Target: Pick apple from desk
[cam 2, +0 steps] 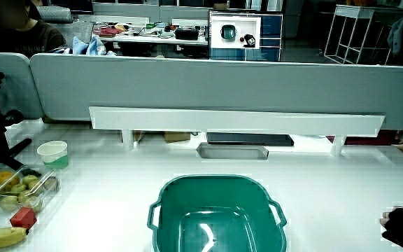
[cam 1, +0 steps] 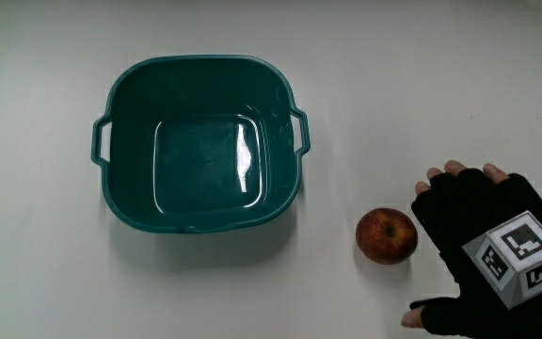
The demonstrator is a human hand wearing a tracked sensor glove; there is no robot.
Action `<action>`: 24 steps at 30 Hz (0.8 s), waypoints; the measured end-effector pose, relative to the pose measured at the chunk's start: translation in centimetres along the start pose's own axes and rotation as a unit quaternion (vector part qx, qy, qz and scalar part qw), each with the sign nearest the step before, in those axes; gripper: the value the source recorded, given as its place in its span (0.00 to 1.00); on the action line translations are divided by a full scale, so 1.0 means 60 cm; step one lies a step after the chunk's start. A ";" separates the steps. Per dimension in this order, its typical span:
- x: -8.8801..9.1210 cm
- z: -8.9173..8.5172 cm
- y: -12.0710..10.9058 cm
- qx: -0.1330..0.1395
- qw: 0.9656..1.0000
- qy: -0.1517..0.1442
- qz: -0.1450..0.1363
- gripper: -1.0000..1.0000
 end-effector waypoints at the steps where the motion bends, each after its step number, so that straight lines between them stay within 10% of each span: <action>1: -0.001 0.002 0.001 0.002 1.000 -0.003 -0.001 0.50; 13: 0.018 -0.023 0.035 0.006 1.000 0.010 -0.008 0.50; 24: 0.031 -0.071 0.098 -0.050 0.997 0.053 -0.010 0.50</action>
